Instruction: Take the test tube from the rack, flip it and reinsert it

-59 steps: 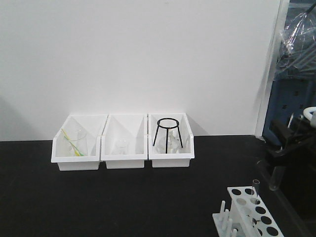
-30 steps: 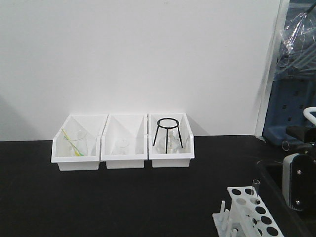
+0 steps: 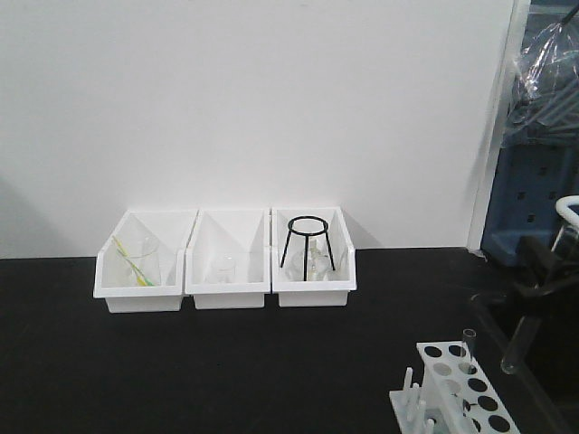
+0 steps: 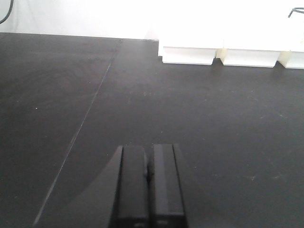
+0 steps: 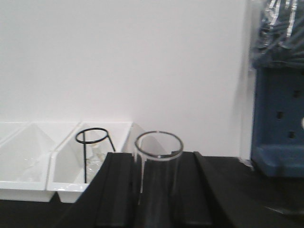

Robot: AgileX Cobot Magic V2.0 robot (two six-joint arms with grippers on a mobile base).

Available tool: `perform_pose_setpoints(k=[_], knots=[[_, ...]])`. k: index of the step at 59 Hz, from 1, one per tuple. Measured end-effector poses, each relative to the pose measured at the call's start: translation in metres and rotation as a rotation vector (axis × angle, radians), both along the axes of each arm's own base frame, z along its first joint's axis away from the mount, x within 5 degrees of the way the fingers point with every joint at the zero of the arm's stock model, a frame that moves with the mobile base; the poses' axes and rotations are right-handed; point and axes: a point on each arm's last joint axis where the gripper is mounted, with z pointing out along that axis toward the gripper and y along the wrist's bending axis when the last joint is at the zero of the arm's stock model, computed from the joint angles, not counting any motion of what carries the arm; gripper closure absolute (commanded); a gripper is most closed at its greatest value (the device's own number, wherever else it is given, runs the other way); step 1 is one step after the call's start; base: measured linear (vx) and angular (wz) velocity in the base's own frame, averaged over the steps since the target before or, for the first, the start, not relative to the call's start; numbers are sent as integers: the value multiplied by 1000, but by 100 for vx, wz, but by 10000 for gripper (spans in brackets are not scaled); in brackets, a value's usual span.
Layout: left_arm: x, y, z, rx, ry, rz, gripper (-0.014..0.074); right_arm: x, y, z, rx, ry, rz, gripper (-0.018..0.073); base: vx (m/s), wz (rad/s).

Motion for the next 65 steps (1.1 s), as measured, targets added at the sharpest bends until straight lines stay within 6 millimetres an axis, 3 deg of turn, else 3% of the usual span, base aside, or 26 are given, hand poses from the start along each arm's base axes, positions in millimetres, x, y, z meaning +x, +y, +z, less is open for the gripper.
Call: perform_pose_setpoints(k=[12, 36, 65], knots=[[0, 0, 0, 0, 0, 0, 603, 0, 8, -42, 27, -36, 91, 568, 0, 0], [0, 0, 0, 0, 0, 0, 603, 20, 14, -84, 28, 19, 163, 568, 0, 0], [0, 0, 0, 0, 0, 0, 603, 29, 21, -130, -61, 148, 254, 568, 0, 0]])
